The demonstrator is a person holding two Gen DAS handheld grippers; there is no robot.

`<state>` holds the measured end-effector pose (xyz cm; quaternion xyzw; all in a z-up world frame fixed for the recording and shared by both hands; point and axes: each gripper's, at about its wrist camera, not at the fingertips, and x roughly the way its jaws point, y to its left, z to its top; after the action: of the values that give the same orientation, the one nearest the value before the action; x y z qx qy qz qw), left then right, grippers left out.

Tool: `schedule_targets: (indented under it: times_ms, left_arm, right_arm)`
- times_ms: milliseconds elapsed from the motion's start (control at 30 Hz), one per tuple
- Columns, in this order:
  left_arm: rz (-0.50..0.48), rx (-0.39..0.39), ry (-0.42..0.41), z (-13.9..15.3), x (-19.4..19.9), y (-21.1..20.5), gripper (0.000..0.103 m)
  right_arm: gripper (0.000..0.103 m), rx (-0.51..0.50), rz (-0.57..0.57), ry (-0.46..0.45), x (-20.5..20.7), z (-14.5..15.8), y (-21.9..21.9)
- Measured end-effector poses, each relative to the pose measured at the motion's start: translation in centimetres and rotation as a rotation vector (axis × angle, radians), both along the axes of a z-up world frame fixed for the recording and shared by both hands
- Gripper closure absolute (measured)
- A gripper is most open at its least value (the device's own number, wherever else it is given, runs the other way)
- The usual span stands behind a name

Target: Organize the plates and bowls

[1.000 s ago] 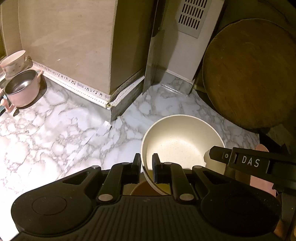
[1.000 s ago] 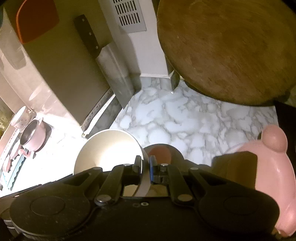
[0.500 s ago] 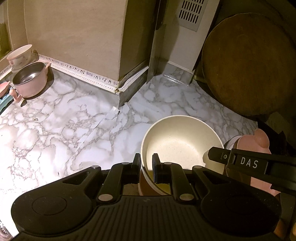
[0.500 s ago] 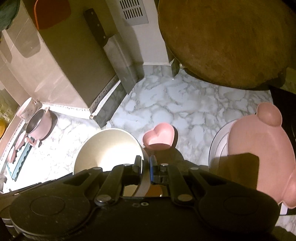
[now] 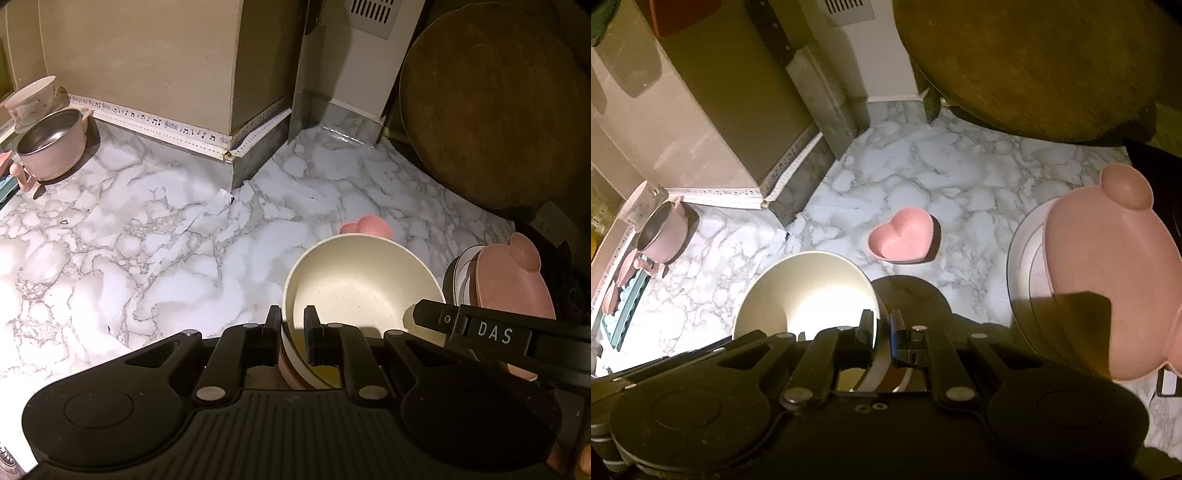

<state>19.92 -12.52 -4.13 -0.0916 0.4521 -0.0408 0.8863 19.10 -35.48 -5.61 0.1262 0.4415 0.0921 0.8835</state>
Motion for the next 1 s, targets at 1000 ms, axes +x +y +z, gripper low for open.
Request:
schedule_targets:
  times_ms: [1000]
  left_arm:
    - [-0.025,0.01,0.025,-1.1,0.6,-0.1,0.091]
  right_arm:
    - [0.089,0.014,0.019,0.046,0.6,-1.3,-0.2]
